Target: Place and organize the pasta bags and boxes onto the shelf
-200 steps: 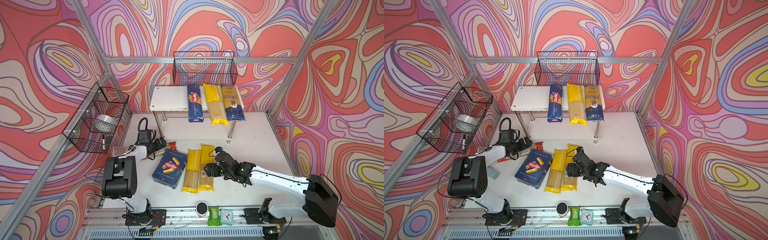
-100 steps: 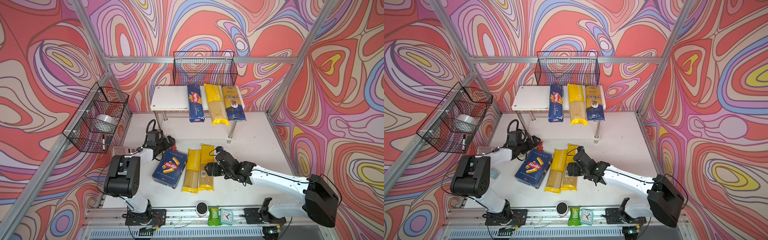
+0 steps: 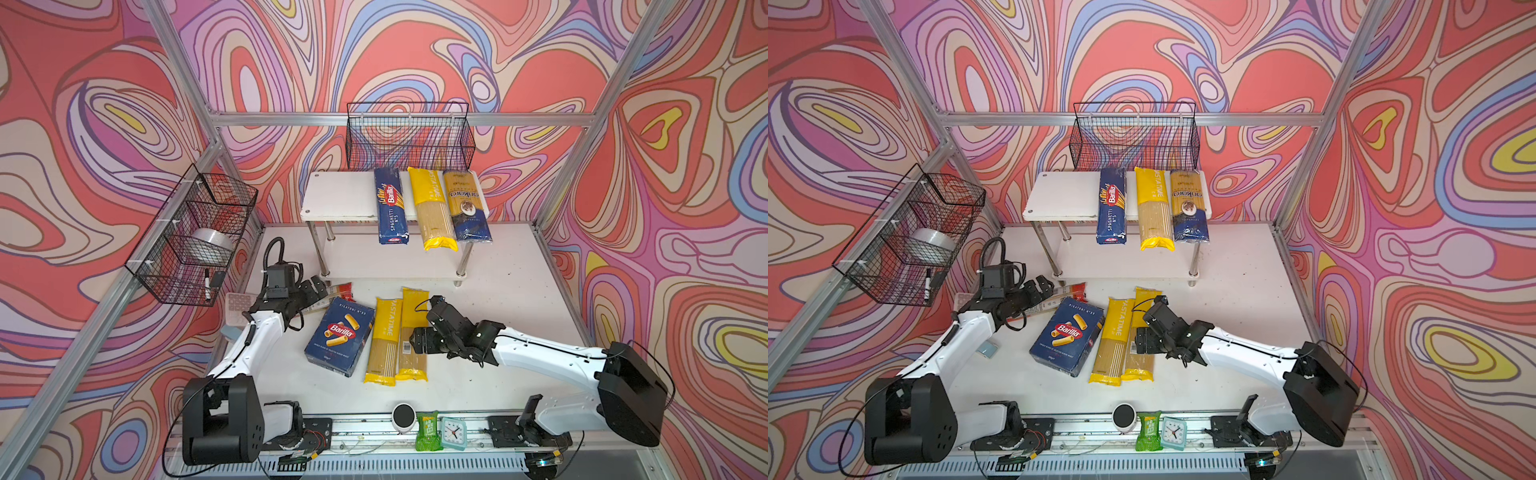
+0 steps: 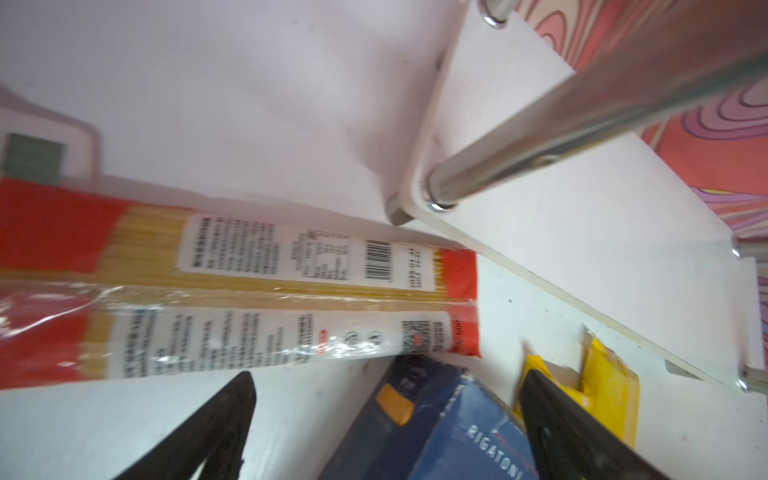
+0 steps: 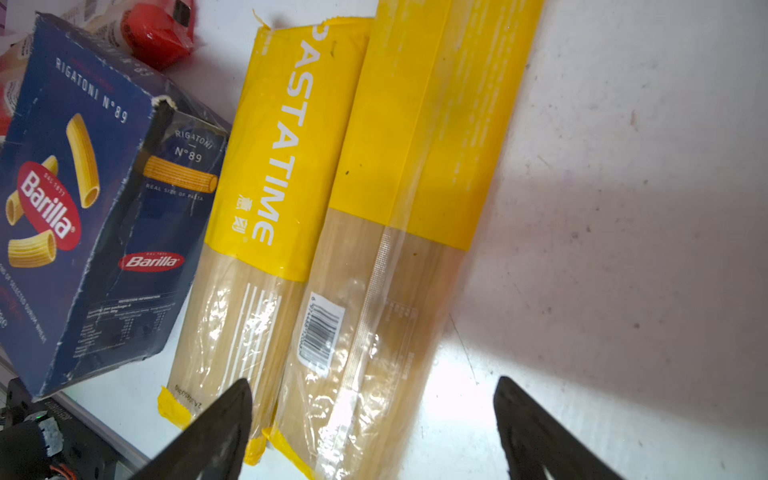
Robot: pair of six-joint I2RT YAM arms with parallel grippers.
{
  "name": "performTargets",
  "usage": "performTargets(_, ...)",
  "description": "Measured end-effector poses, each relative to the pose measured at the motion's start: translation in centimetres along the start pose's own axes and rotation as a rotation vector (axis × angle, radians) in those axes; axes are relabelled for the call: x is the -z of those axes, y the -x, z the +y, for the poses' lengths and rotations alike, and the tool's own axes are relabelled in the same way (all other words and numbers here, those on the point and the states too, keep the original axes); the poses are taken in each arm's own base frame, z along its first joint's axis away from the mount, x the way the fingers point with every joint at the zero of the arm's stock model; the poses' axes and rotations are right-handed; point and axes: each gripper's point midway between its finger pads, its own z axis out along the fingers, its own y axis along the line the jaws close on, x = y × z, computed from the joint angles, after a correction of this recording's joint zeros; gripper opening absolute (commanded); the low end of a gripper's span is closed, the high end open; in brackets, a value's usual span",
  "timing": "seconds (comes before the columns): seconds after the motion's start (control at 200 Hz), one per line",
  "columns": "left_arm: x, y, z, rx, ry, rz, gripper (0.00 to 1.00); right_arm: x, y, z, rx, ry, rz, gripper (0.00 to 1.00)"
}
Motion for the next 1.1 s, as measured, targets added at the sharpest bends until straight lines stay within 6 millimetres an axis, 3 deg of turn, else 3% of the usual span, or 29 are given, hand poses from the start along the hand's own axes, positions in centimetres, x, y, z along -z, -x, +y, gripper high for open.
performTargets(0.2, -1.6, -2.0, 4.1, 0.011, 0.172, 0.090, 1.00, -0.8, -0.1, 0.8, 0.001, 0.029, 0.021, 0.94)
performTargets(0.366, -1.3, -1.4, 6.0, 0.034, 0.246, 0.064, 1.00, -1.3, -0.2, 1.2, 0.003, 0.047, 0.028, 0.94)
performTargets(0.721, -1.4, 0.5, 7.6, 0.018, 0.327, 0.025, 1.00, -2.1, -0.5, 1.2, 0.015, 0.049, 0.043, 0.95)
performTargets(1.102, -3.0, 0.7, 8.8, -0.007, 0.384, 0.058, 1.00, -2.9, -1.0, 1.2, 0.016, 0.049, 0.071, 0.95)
